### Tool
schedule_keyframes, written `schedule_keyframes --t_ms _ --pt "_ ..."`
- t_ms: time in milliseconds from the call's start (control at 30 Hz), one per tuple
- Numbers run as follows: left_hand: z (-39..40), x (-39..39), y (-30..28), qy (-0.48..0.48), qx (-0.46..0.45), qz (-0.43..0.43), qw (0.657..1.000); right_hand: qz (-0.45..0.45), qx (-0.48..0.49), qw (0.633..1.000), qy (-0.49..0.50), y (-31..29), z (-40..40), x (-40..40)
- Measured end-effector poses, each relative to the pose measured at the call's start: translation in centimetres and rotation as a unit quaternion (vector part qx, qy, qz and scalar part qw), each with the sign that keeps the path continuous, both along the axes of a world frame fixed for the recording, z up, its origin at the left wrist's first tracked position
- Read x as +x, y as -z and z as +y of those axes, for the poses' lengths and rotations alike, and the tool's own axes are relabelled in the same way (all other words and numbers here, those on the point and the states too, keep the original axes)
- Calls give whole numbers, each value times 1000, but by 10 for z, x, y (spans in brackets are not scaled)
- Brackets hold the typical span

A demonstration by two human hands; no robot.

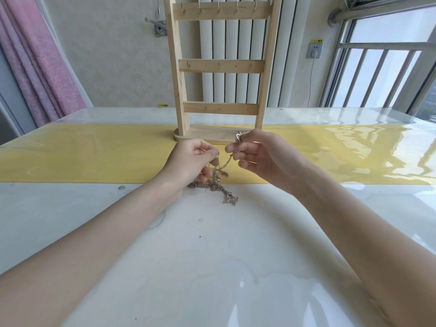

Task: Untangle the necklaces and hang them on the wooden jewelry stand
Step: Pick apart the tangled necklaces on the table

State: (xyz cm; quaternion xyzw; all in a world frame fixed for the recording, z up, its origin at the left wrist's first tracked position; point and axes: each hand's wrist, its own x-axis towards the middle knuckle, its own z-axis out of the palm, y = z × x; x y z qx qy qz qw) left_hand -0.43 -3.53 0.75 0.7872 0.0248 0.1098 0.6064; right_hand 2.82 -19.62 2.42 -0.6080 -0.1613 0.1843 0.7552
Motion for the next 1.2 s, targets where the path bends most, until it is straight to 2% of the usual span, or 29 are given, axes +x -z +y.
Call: schedule_keyframes --t_ms 167,367,500,633,733,800,900,1033,1200 --pt "0 2 -1 -20 -7 11 1000 5 32 999 31 1 -2 3" --pt "2 2 -2 -32 -46 25 998 9 61 990 127 4 -6 8" --pt "3 3 -4 -38 -43 9 998 6 64 991 120 4 -7 8" --pt "5 5 -2 -40 -25 15 999 20 125 986 111 2 -9 9" --pt "7 4 -4 6 -22 47 999 8 142 980 141 1 -12 10" --pt "9 3 -4 38 20 54 998 -5 153 975 162 0 -14 11" --pt "9 3 -2 22 101 29 994 -18 158 972 174 0 -15 12" --pt "9 4 -2 -3 110 2 994 -43 96 977 186 3 -14 14" --pt "7 4 -4 -2 53 3 999 -135 -142 962 189 11 -11 13"
